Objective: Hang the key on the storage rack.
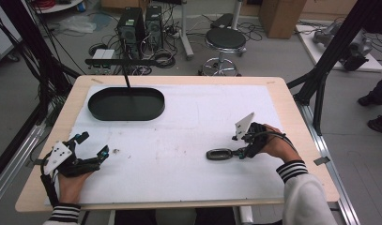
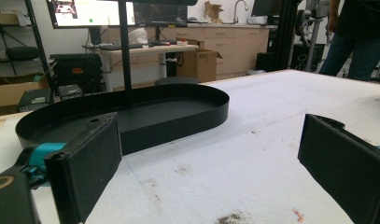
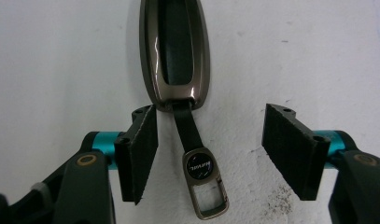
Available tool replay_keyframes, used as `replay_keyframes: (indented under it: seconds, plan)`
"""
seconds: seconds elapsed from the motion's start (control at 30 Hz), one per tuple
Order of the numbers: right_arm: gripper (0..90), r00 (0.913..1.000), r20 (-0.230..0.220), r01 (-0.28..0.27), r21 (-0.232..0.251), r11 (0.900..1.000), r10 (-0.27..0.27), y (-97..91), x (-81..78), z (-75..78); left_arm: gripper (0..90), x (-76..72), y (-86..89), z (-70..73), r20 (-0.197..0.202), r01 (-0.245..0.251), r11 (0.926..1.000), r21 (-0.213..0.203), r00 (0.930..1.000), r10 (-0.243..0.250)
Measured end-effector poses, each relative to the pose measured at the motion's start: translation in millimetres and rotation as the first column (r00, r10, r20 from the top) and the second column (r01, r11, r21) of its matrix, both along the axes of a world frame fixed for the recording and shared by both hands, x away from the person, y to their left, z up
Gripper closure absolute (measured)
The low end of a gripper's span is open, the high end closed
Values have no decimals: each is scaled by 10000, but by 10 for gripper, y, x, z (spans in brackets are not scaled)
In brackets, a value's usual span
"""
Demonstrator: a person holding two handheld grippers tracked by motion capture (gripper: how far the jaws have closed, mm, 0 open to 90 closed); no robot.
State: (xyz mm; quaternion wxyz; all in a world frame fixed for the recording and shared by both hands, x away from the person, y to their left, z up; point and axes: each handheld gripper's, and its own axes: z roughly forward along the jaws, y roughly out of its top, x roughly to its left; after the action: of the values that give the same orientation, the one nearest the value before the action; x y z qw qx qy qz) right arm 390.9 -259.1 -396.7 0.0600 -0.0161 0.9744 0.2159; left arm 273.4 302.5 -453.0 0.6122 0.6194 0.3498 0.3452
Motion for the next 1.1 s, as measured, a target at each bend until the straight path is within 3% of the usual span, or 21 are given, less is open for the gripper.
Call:
replay_keyframes:
  seconds: [0.43, 0.87, 1.1]
  plan:
    - [476, 9991, -258, -369, -988, 9944, 345, 88, -11, -53, 67, 0, 0, 0, 0, 3, 10000, 0, 10000, -3]
    - [602, 9971, -423, -680, -1366, 9883, 627, 135, -15, -85, 67, 1, 3, 1, 2, -1, 10000, 26, 10000, 1]
    - [720, 9943, -594, -970, -1659, 9814, 883, 174, -9, -110, 67, 1, 3, 0, 4, -3, 10000, 21, 10000, 3]
